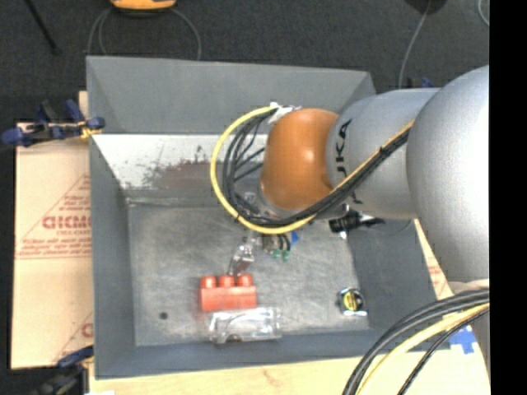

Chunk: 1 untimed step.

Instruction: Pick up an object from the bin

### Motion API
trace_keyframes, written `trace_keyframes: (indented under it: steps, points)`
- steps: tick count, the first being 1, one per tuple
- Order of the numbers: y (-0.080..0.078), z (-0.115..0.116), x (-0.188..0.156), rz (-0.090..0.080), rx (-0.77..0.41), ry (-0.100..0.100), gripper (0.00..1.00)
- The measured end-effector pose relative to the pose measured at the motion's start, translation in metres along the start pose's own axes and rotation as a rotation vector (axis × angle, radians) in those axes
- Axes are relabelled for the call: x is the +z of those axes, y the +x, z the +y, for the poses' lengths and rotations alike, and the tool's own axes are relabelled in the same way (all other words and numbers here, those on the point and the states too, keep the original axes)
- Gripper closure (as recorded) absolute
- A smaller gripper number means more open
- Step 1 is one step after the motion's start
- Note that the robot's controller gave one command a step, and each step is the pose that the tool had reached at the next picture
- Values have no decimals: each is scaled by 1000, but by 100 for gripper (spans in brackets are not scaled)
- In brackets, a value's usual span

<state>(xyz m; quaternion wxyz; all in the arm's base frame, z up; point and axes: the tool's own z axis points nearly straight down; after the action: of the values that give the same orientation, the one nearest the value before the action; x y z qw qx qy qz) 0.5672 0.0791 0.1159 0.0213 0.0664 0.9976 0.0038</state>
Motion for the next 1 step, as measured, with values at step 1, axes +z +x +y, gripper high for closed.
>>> trace_keyframes:
  steps: [1]
  points:
    - [17, 4, -13, -25, -57, -5, 0]
